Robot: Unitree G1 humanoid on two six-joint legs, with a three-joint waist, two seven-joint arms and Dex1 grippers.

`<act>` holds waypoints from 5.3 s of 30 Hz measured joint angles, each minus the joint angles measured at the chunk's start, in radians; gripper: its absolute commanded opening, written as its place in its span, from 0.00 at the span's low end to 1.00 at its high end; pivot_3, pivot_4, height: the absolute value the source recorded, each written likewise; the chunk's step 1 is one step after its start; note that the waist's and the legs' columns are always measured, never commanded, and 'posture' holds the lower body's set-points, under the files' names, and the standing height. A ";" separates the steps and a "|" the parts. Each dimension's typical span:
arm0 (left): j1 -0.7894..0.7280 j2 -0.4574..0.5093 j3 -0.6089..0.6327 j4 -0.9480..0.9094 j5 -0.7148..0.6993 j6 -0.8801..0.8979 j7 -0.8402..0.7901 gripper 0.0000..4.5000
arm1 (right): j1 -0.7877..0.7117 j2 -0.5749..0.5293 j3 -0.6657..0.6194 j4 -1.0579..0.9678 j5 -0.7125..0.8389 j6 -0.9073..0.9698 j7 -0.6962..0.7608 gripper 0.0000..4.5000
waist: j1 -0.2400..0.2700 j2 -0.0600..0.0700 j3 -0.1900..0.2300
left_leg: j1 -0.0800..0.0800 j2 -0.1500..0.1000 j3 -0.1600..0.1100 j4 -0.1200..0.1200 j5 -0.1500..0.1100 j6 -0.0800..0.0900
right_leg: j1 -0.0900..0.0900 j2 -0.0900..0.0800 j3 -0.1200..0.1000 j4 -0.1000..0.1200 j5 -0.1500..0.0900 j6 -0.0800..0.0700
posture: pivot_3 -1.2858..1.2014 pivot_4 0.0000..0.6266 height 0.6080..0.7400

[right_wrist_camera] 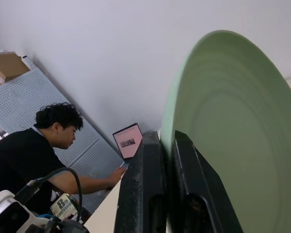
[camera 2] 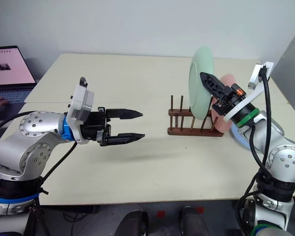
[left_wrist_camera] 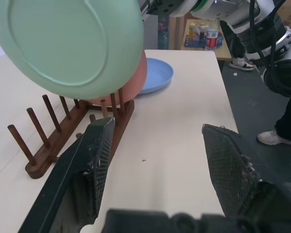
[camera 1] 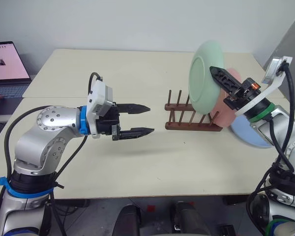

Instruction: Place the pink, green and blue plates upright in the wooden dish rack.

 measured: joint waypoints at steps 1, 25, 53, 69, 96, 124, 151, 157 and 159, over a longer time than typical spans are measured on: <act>0.000 0.003 0.000 0.002 0.000 0.000 -0.002 0.71 | 0.000 -0.003 0.004 0.010 -0.003 -0.007 0.007 0.00 | 0.000 0.000 0.000 | 0.000 0.000 0.000 0.000 0.000 0.000 | 0.000 0.000 0.000 0.000 0.000 0.000 | 0.52 0.24 0.99; -0.014 0.012 -0.009 0.006 0.043 -0.036 0.006 1.00 | -0.002 -0.061 0.075 0.149 -0.124 0.000 0.072 0.41 | 0.000 0.000 0.000 | 0.000 0.000 0.000 0.000 0.000 0.000 | 0.000 0.000 0.000 0.000 0.000 0.000 | 0.52 0.24 0.99; -0.048 0.006 -0.066 0.031 0.043 -0.044 -0.101 1.00 | 0.380 -0.792 -0.147 -0.189 -0.590 -0.027 0.776 0.97 | 0.018 0.000 0.000 | -0.001 0.000 0.001 0.000 -0.001 0.001 | 0.001 -0.001 0.000 -0.005 0.000 0.000 | 0.52 0.24 0.99; -0.045 -0.013 -0.146 -0.036 0.097 -0.111 -0.125 1.00 | 0.445 -0.674 0.332 0.204 -1.284 -0.395 0.731 0.97 | 0.011 -0.001 0.000 | 0.001 -0.001 0.003 0.001 -0.001 0.001 | 0.001 0.000 0.001 -0.003 0.000 0.001 | 0.52 0.24 0.99; -0.005 -0.019 -0.108 -0.058 0.086 -0.101 -0.053 1.00 | 0.251 -0.534 0.386 0.455 -1.421 -0.419 0.733 0.01 | 0.003 -0.002 -0.001 | 0.003 -0.001 0.003 0.002 0.000 0.001 | 0.002 0.000 0.002 -0.001 0.002 0.003 | 0.52 0.24 0.99; 0.150 0.199 0.095 0.051 0.100 -0.117 -0.083 1.00 | -0.280 -0.008 0.063 -0.104 -0.463 0.063 0.390 0.01 | 0.023 0.000 0.000 | 0.000 0.005 0.003 0.001 -0.001 0.001 | 0.000 -0.003 0.000 -0.001 0.003 -0.005 | 0.52 0.24 0.99; 0.060 0.200 0.113 0.044 -0.014 -0.034 -0.081 1.00 | -0.035 0.119 0.183 -0.023 -0.305 -0.008 0.187 0.01 | 0.008 0.000 0.000 | 0.002 0.014 0.004 0.000 -0.001 0.001 | -0.002 0.010 0.000 0.000 0.002 -0.007 | 0.52 0.24 0.99; 0.048 0.195 0.119 0.044 -0.034 -0.021 -0.073 1.00 | -0.036 0.128 0.191 -0.022 -0.307 -0.008 0.158 0.01 | 0.001 0.000 0.000 | 0.002 0.014 0.004 0.000 -0.001 0.001 | -0.002 0.012 0.000 0.000 0.002 -0.007 | 0.52 0.24 0.99; 0.048 0.195 0.119 0.046 -0.033 -0.023 -0.073 1.00 | -0.047 0.129 0.200 0.001 -0.323 -0.008 0.152 0.01 | 0.000 0.000 0.000 | 0.002 0.014 0.004 0.000 -0.001 0.001 | -0.002 0.012 0.001 0.000 0.002 -0.007 | 0.52 0.24 0.99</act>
